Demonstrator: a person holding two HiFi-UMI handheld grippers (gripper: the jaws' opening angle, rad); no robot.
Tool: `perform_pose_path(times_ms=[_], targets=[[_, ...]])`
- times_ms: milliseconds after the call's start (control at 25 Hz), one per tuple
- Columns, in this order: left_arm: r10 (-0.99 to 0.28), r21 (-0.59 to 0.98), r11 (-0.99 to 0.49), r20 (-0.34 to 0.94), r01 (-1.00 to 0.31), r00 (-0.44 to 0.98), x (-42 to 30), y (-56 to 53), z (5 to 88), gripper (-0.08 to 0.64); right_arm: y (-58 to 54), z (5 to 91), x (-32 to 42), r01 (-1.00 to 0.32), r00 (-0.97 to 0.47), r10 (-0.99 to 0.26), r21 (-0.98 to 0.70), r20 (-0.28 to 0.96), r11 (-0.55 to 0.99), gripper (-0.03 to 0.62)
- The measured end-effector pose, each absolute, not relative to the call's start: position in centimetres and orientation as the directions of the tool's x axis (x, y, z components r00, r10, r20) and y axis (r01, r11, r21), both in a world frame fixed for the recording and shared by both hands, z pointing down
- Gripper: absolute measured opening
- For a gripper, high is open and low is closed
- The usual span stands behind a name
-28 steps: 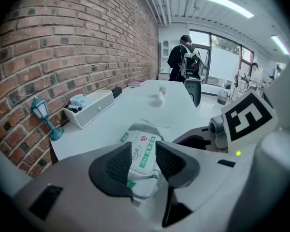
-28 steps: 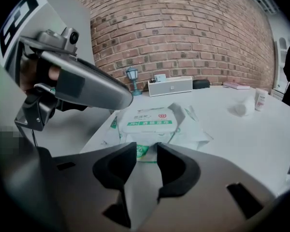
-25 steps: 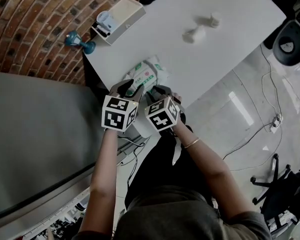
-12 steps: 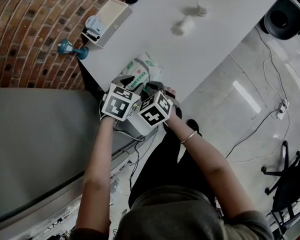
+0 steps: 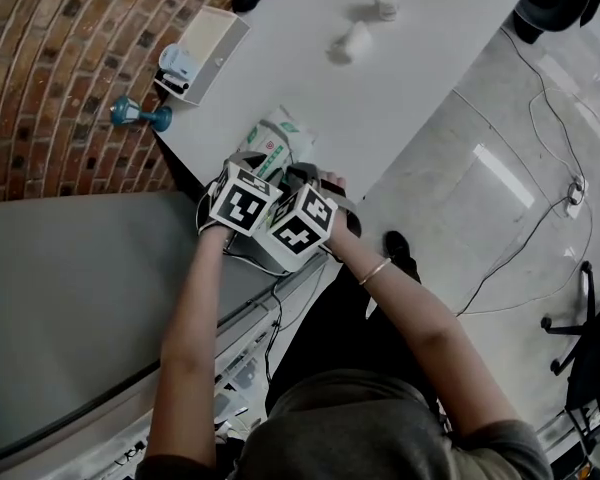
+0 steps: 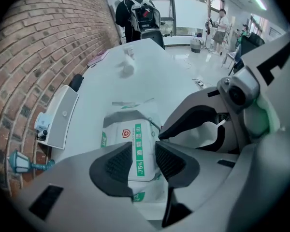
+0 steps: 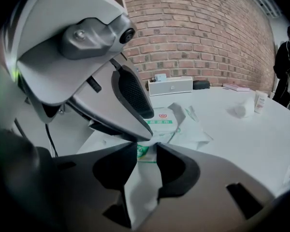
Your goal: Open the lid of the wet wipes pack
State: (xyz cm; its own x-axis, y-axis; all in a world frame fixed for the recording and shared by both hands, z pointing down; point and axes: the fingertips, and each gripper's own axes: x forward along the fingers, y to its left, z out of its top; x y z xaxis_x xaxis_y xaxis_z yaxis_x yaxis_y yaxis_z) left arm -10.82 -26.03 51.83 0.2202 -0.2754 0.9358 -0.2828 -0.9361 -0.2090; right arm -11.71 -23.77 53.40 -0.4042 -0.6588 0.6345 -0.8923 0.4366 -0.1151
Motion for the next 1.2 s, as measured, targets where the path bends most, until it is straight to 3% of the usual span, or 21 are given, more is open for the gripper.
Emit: perform_pose_path(times_ms=[640,1200], targets=[[-0.284,-0.241,-0.940,0.946,-0.243,0.159,-10.74,-26.25,51.99,0.117,-23.72,53.54,-11.66,-0.891,-0.402,-0.656,-0.107,0.639,0.442,0.129],[-0.182,-0.107,-0.943,0.959,-0.315,0.220,-10.78,-26.52,51.74,0.099,-23.72,53.69,-11.63,-0.891,-0.382,-0.657,-0.069,0.649,0.450,0.117]])
